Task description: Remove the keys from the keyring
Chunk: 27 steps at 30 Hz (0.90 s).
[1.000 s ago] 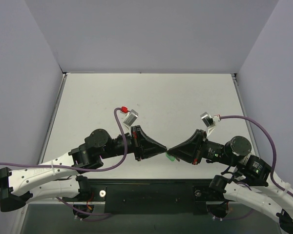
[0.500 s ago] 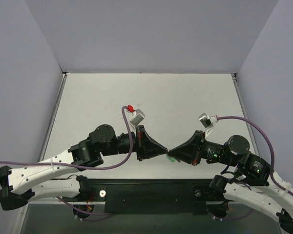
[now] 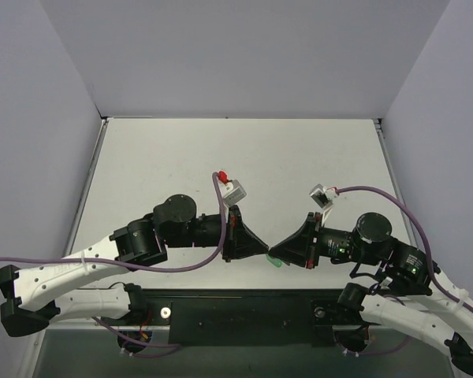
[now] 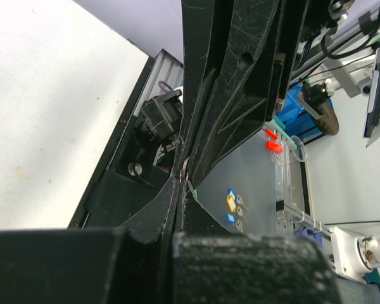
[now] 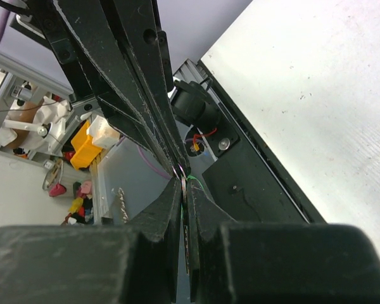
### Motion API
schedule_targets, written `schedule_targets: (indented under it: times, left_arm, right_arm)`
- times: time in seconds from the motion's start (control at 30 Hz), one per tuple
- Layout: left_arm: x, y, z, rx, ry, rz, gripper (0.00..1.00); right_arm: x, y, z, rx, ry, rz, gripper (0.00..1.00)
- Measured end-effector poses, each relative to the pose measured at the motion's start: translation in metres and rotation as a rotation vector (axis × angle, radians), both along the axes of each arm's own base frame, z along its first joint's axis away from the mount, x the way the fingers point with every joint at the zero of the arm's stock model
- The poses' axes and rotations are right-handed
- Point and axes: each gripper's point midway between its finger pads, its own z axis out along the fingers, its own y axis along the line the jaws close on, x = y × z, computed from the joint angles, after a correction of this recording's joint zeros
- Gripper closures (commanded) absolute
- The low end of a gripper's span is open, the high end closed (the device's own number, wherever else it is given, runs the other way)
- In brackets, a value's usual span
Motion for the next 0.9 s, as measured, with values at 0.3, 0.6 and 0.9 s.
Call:
schedule_targets:
  times: [0.3,0.6,0.9]
  left_arm:
    - [-0.004,0.004,-0.010,0.096,-0.026,-0.048,1.00]
    - [-0.004,0.005,-0.015,0.137,-0.045,-0.060,1.00]
    - [-0.002,0.010,-0.007,0.119,-0.048,-0.021,0.21]
  right_arm:
    - [-0.004,0.003,-0.009,-0.046,0.021,0.036,1.00]
    - [-0.005,0.005,-0.014,-0.072,0.033,0.045,1.00]
    - [0.002,0.007,-0.016,-0.082,0.035,0.021,1.00]
